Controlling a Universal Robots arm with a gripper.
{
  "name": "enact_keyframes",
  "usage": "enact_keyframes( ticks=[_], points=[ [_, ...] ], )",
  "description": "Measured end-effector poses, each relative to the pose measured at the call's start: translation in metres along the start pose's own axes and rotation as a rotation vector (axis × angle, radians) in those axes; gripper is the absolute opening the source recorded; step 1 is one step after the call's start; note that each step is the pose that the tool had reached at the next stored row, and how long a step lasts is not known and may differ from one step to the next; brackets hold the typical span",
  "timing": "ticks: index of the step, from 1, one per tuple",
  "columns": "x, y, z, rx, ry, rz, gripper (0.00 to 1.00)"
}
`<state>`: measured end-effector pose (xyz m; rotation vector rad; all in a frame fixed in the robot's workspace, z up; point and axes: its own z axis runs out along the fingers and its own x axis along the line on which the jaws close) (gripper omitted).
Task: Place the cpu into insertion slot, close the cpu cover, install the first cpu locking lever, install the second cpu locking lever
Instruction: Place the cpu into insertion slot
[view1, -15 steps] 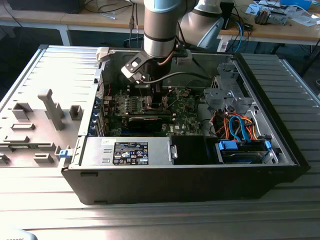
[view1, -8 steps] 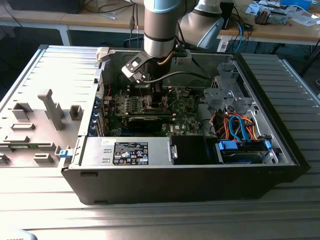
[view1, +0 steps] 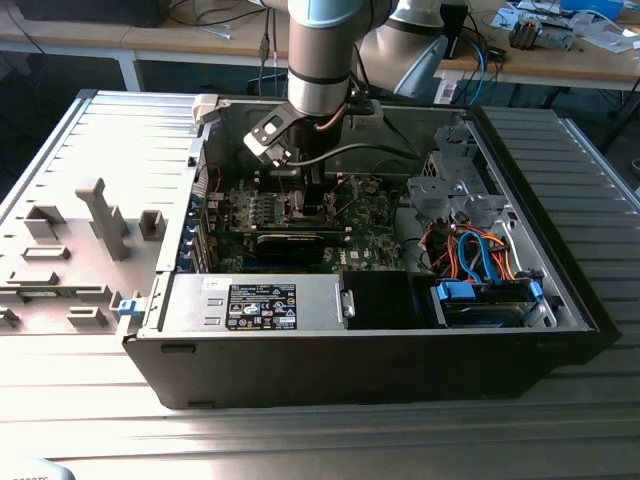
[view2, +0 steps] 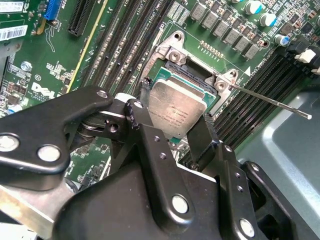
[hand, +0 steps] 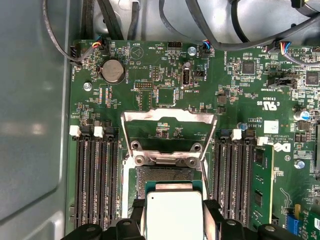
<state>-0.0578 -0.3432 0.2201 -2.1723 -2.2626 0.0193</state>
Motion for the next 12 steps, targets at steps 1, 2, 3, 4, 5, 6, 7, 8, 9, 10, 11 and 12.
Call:
enact_keyframes(
  ticks=[1, 2, 3, 4, 5, 6, 7, 8, 9, 10, 11, 12],
  points=[
    [0.0, 0.0, 0.0002, 0.0001, -0.0002, 0.0, 0.55],
    [0.0, 0.0, 0.0004, 0.0, -0.0002, 0.0, 0.55],
    [0.0, 0.0, 0.0005, 0.0, -0.0003, 0.0, 0.55],
    [0.0001, 0.0, 0.0008, 0.0, -0.0003, 0.0, 0.55],
    [0.0001, 0.0, 0.001, 0.0, -0.0003, 0.0, 0.55],
    [0.0001, 0.0, 0.0012, 0.0, -0.0003, 0.0, 0.55],
    [0.0001, 0.0, 0.0013, 0.0, -0.0003, 0.0, 0.55],
    [0.0001, 0.0, 0.0014, 0.0, -0.0003, 0.0, 0.55],
    [0.0001, 0.0, 0.0017, 0.0, -0.0002, 0.0, 0.55],
    [0.0001, 0.0, 0.0019, 0.0, -0.0002, 0.0, 0.55],
    [0.0001, 0.0, 0.0021, 0.0, -0.0003, 0.0, 0.55],
    [0.0001, 0.0, 0.0023, 0.0, -0.0003, 0.0, 0.55]
  ],
)
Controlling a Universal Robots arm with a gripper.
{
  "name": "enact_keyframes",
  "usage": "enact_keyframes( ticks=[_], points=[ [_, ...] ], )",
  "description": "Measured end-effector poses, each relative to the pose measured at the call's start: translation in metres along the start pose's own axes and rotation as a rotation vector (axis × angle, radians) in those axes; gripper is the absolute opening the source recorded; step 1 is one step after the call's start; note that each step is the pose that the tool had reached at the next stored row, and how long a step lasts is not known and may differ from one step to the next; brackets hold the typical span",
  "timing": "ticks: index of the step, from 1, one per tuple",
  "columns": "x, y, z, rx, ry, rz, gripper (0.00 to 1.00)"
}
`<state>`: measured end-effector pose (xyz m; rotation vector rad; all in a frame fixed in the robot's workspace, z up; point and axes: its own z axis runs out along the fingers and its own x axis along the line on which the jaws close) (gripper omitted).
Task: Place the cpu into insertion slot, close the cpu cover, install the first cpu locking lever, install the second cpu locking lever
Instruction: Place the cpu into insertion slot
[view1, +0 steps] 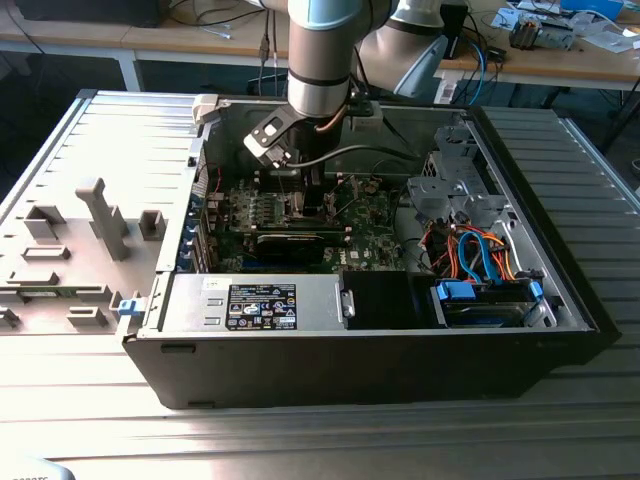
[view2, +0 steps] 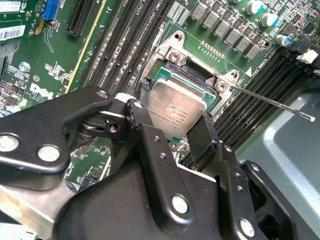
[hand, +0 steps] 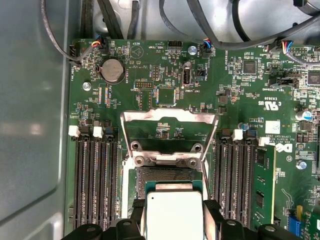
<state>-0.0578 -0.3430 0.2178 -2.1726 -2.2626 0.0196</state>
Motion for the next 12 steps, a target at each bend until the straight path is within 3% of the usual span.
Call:
enact_keyframes(
  ticks=[12],
  points=[
    [0.0005, 0.0, 0.0022, 0.0001, 0.0, 0.0, 0.55]
  ],
)
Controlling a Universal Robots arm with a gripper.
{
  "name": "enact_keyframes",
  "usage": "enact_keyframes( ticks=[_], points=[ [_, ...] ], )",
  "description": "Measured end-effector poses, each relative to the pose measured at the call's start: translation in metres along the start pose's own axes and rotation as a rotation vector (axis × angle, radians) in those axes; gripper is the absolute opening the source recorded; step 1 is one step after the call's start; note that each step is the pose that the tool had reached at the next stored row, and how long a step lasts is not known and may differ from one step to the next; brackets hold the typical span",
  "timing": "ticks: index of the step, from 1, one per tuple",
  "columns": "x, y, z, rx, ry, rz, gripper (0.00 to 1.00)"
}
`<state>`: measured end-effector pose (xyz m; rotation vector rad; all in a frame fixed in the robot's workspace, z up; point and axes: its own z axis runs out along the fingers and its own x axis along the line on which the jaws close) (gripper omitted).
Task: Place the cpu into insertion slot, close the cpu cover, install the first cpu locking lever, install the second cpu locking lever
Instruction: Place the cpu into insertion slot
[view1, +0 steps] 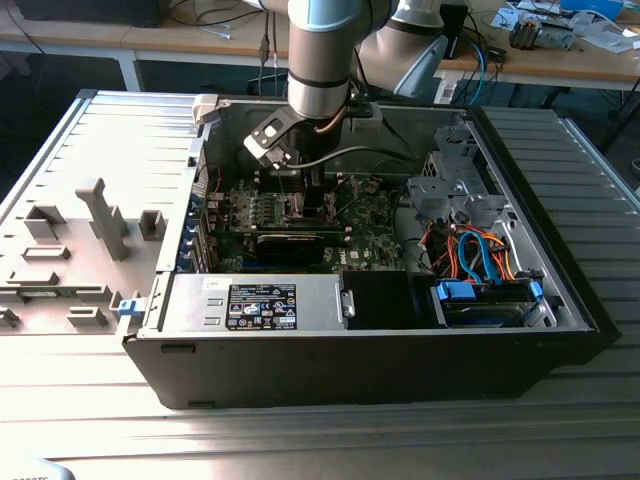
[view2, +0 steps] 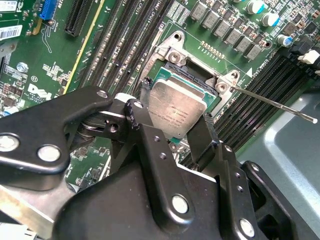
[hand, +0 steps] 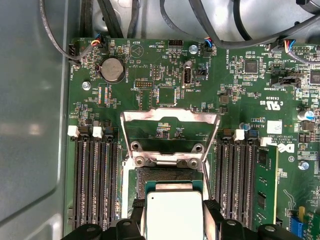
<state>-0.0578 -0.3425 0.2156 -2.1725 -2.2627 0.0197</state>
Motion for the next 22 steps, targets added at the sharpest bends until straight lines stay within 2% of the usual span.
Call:
enact_keyframes(
  ticks=[22],
  points=[
    [0.0004, 0.0001, 0.0044, 0.0, 0.0, 0.0, 0.55]
  ],
)
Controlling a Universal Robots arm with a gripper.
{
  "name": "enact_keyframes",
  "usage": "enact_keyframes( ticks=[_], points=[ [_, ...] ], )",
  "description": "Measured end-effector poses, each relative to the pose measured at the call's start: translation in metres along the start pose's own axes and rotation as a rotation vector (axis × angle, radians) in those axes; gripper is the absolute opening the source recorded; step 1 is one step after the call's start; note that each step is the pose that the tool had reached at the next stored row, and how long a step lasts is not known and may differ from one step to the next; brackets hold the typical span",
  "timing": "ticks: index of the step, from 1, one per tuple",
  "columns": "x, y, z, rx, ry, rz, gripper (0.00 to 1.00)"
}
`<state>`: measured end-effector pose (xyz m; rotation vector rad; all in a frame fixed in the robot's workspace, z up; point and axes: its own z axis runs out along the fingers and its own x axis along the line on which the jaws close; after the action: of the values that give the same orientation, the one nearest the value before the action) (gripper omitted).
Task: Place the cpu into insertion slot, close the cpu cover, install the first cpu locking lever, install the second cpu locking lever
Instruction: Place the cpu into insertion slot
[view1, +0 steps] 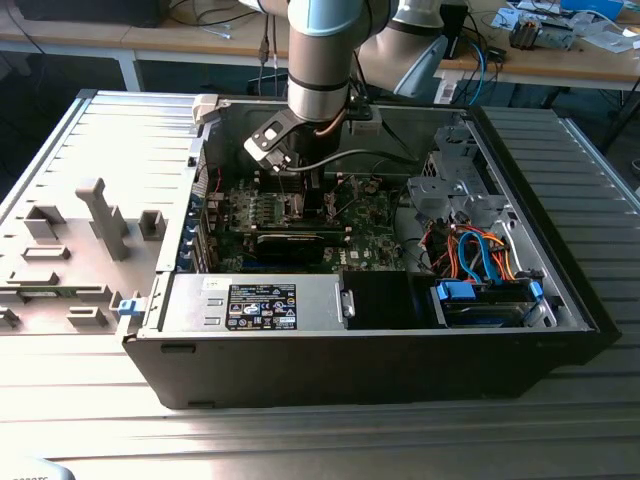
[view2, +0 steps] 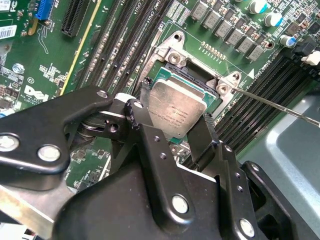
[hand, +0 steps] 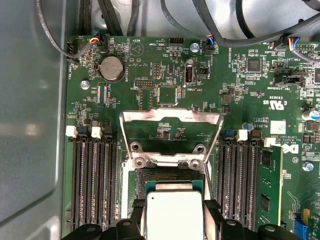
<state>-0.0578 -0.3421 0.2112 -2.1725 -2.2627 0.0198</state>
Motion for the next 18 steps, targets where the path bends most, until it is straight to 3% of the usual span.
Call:
enact_keyframes(
  ticks=[18],
  points=[
    [0.0001, 0.0001, 0.0034, -0.0001, 0.0, 0.0, 0.55]
  ],
)
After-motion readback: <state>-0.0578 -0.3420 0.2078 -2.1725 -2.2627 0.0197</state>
